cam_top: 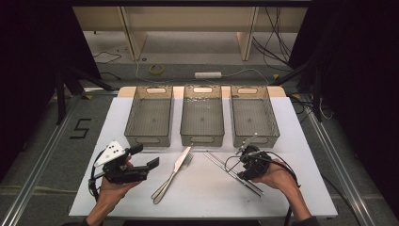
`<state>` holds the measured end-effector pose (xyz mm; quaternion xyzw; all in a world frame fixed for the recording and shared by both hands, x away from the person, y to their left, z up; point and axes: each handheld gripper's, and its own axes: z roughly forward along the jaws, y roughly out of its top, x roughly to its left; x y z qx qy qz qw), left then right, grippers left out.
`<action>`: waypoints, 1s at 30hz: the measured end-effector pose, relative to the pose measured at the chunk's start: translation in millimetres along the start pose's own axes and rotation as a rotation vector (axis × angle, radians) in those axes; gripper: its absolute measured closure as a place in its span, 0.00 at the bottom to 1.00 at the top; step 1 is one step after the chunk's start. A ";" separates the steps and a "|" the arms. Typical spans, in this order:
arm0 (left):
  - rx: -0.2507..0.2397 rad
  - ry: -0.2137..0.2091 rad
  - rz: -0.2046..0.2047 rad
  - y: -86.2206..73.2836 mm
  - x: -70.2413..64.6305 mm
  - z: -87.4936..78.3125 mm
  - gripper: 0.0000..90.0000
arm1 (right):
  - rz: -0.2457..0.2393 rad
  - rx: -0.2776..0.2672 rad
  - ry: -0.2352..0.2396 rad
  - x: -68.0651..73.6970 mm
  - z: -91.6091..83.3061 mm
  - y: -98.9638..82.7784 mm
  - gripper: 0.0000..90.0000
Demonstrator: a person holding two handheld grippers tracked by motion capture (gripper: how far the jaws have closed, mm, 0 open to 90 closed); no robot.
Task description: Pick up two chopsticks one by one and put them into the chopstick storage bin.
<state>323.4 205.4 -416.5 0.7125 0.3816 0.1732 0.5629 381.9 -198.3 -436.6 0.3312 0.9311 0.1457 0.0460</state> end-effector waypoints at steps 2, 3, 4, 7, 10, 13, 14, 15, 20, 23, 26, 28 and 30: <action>0.000 0.000 0.000 0.0 0.0 0.0 0.18 | -0.010 0.019 0.001 0.0 3.5 1.5 0.67; 0.000 0.000 0.001 0.0 0.1 0.0 0.18 | -0.010 0.032 0.003 0.3 4.8 2.2 0.69; 0.000 0.000 0.001 0.0 0.1 0.0 0.18 | -0.010 0.041 0.004 0.3 6.0 2.9 0.71; 0.000 0.001 0.003 0.0 -0.2 0.0 0.18 | -0.013 0.064 0.007 0.2 9.8 4.7 0.75; -0.001 0.003 0.006 0.0 -0.6 -0.1 0.18 | -0.015 0.083 0.003 0.5 13.3 5.9 0.78; 0.001 0.003 0.008 0.0 -0.8 -0.1 0.18 | -0.023 0.092 0.007 0.8 14.9 7.3 0.83; 0.000 0.004 0.009 0.0 -0.9 -0.1 0.18 | -0.025 0.100 0.011 1.1 15.8 7.6 0.83; 0.003 0.004 0.013 0.1 -0.7 -0.2 0.18 | -0.027 0.107 0.010 1.3 17.0 7.9 0.84; 0.003 0.003 0.015 0.0 -0.7 -0.2 0.18 | -0.027 0.136 0.006 0.6 20.8 8.7 0.89; 0.004 0.003 0.014 0.0 -0.7 0.0 0.18 | -0.026 0.140 0.007 0.3 21.5 9.4 0.92; 0.004 0.003 0.016 0.0 -0.9 0.0 0.18 | -0.029 0.143 0.010 -0.5 22.2 10.0 0.93; 0.004 0.003 0.016 0.0 -1.0 0.0 0.18 | -0.026 0.149 0.010 -1.0 22.4 10.7 0.94; 0.005 0.003 0.017 -0.1 -1.1 0.1 0.18 | -0.019 0.150 0.011 -1.2 22.7 11.1 0.94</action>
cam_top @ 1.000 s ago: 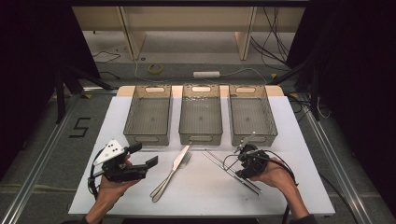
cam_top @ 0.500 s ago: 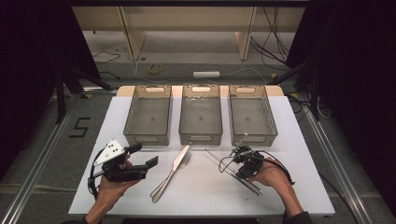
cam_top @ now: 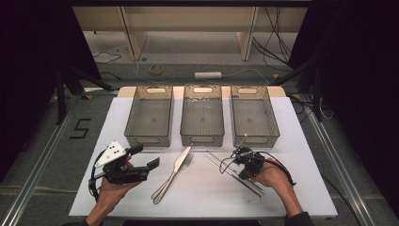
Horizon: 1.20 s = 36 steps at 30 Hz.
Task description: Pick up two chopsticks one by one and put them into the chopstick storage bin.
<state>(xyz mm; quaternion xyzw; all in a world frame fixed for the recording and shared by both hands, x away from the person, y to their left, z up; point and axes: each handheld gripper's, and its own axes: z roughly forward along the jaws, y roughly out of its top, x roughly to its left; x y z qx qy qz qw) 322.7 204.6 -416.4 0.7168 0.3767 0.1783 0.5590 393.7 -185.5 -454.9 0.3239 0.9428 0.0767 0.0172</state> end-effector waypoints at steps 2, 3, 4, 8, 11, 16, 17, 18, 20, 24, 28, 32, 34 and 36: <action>0.000 -0.001 0.000 0.0 -0.1 0.0 0.18 | 0.003 0.004 0.003 -0.3 0.0 0.4 0.95; 0.000 -0.001 0.000 0.0 0.0 0.0 0.18 | 0.004 0.005 0.001 0.0 0.1 0.8 0.95; 0.000 -0.001 -0.001 0.0 0.0 0.1 0.18 | 0.001 0.008 -0.001 0.5 0.1 1.1 0.95; 0.000 -0.002 -0.001 0.0 0.0 0.3 0.18 | -0.018 0.004 0.003 -0.3 -0.3 0.9 0.96; 0.002 -0.004 -0.001 -0.1 -0.1 0.7 0.18 | -0.031 0.005 -0.002 -0.7 -2.2 0.3 0.96; 0.007 -0.008 0.000 -0.1 -0.5 1.6 0.18 | -0.047 -0.037 -0.020 -2.5 -13.9 -2.3 0.96; 0.010 -0.010 0.003 0.1 -0.4 1.9 0.18 | -0.051 -0.047 -0.022 -2.4 -16.3 -2.6 0.96; 0.014 -0.013 0.011 0.7 -0.3 2.4 0.18 | -0.052 -0.061 -0.024 -2.2 -18.6 -2.8 0.96; 0.026 -0.022 0.013 1.4 0.8 4.3 0.18 | -0.067 -0.078 -0.016 -1.5 -23.2 -3.2 0.96; 0.093 -0.056 0.015 2.4 -0.9 13.7 0.18 | -0.097 -0.108 -0.017 4.2 -32.9 -1.5 0.96; 0.133 -0.086 0.039 7.4 -8.1 24.5 0.18 | -0.146 -0.131 -0.029 13.9 -41.7 3.4 0.96; 0.191 -0.127 0.083 12.5 -18.4 36.8 0.18 | -0.194 -0.143 -0.033 27.5 -48.7 10.1 0.96; 0.217 -0.145 0.103 13.1 -23.0 44.1 0.18 | -0.225 -0.152 -0.035 34.7 -52.6 13.3 0.96; 0.240 -0.164 0.134 13.5 -27.8 50.1 0.18 | -0.257 -0.165 -0.033 41.0 -55.8 16.7 0.96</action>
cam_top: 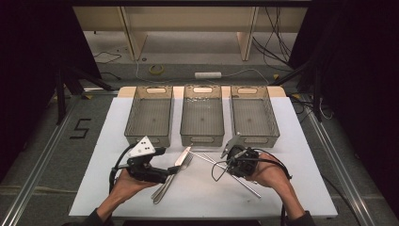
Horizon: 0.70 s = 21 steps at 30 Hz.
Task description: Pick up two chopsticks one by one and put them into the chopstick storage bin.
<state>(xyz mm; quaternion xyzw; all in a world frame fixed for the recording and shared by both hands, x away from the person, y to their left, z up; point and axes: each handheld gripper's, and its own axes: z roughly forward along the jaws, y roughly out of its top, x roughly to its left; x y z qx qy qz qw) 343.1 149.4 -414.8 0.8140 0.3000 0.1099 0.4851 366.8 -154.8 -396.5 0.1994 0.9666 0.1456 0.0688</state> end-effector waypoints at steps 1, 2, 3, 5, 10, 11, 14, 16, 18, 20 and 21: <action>0.011 -0.005 0.017 1.3 -1.9 2.6 0.18 | -0.017 -0.001 -0.001 2.5 -0.5 2.6 0.96; 0.020 -0.012 0.033 2.4 -3.4 4.6 0.18 | -0.029 -0.002 -0.001 5.2 -0.7 5.1 0.96; 0.026 -0.020 0.046 3.4 -4.7 6.4 0.19 | -0.039 0.001 -0.003 7.8 -0.9 7.3 0.96; 0.034 -0.043 0.066 5.8 -7.0 9.9 0.19 | -0.063 0.001 -0.006 12.1 -0.3 11.4 0.96; 0.066 -0.056 0.111 13.0 -13.3 18.7 0.19 | -0.112 0.006 0.007 21.2 3.6 19.6 0.96; 0.086 -0.064 0.119 14.1 -14.5 21.1 0.20 | -0.122 0.013 0.011 22.9 3.7 21.1 0.96; 0.143 -0.080 0.161 14.4 -20.2 27.9 0.21 | -0.143 0.006 0.012 27.4 4.6 24.7 0.96; 0.171 -0.084 0.181 13.2 -23.4 32.3 0.21 | -0.159 0.010 0.014 29.5 4.5 26.4 0.96; 0.195 -0.086 0.203 12.0 -25.6 35.6 0.23 | -0.153 0.008 0.013 32.7 5.1 27.5 0.96; 0.214 -0.098 0.220 10.8 -27.9 37.7 0.26 | -0.175 0.011 0.016 33.9 4.9 28.2 0.96; 0.218 -0.102 0.229 10.1 -29.1 38.6 0.28 | -0.180 0.011 0.017 34.8 4.7 28.6 0.96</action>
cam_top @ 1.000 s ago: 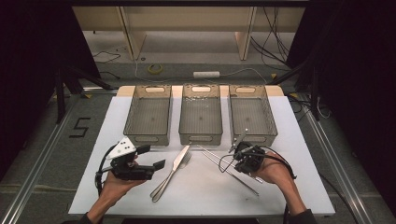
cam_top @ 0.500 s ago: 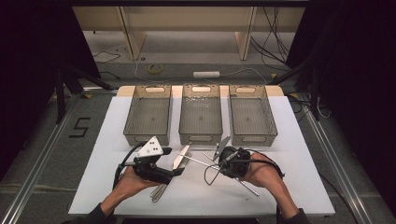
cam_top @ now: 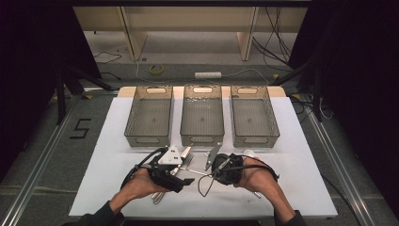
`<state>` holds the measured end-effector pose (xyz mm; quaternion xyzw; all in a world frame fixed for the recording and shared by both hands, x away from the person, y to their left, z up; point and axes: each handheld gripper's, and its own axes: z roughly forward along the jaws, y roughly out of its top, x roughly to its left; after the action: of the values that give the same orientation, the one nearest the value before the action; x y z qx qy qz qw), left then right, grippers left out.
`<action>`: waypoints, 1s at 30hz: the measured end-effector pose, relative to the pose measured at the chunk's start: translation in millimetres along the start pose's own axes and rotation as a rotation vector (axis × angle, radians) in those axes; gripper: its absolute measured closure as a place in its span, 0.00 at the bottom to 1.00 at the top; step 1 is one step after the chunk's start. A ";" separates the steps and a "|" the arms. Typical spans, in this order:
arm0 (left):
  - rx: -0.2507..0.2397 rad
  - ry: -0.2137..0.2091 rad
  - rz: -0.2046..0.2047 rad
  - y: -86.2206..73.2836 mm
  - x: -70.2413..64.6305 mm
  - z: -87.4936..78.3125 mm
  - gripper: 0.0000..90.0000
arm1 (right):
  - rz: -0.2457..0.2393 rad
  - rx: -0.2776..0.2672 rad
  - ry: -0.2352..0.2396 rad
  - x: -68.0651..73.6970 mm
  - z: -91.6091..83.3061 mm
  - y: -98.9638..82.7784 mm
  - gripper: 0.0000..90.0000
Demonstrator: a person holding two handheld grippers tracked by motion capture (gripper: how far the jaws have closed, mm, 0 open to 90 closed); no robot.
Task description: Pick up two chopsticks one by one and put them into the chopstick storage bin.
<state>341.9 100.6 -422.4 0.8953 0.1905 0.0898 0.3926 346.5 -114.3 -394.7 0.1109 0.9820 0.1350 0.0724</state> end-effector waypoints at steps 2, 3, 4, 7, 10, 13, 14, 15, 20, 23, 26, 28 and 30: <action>0.022 -0.010 0.024 -0.2 -1.5 1.0 0.32 | -0.017 0.001 0.004 1.2 -0.7 1.1 0.96; 0.026 -0.006 0.033 -0.5 -2.2 1.5 0.34 | -0.022 0.001 0.005 2.1 -0.9 1.7 0.96; 0.032 -0.005 0.037 -0.6 -3.0 1.9 0.36 | -0.024 0.004 0.005 3.3 -1.2 2.5 0.96; 0.045 -0.010 0.059 -1.3 -4.2 2.5 0.43 | -0.042 0.005 0.008 6.3 -1.7 4.9 0.96; 0.069 -0.022 0.079 -2.1 -6.0 3.9 0.49 | -0.070 0.009 0.012 8.6 -1.6 6.9 0.96; 0.091 -0.022 0.111 -3.5 -8.5 5.9 0.54 | -0.089 0.009 0.022 10.9 -0.5 9.0 0.96; 0.099 -0.024 0.123 -4.1 -9.4 6.4 0.55 | -0.085 0.009 0.023 12.0 0.0 9.6 0.96; 0.106 -0.028 0.131 -4.5 -10.3 7.0 0.57 | -0.086 0.011 0.026 12.4 0.3 9.9 0.96; 0.134 -0.042 0.164 -5.9 -12.3 9.2 0.64 | -0.100 0.015 0.040 15.0 1.5 10.9 0.96; 0.133 -0.053 0.164 -6.2 -13.2 9.6 0.68 | -0.101 0.011 0.046 15.5 1.7 10.9 0.96; 0.138 -0.066 0.170 -6.3 -13.3 9.7 0.74 | -0.109 0.008 0.053 15.7 1.9 11.0 0.96; 0.141 -0.065 0.184 -6.5 -14.2 9.3 0.77 | -0.123 0.005 0.054 15.4 1.7 10.6 0.96; 0.141 -0.066 0.198 -6.0 -14.4 8.1 0.81 | -0.122 0.002 0.058 16.1 1.7 10.5 0.96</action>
<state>329.7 92.9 -432.4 0.9375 0.0941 0.0848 0.3240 333.3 -100.2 -395.2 0.0467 0.9887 0.1324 0.0518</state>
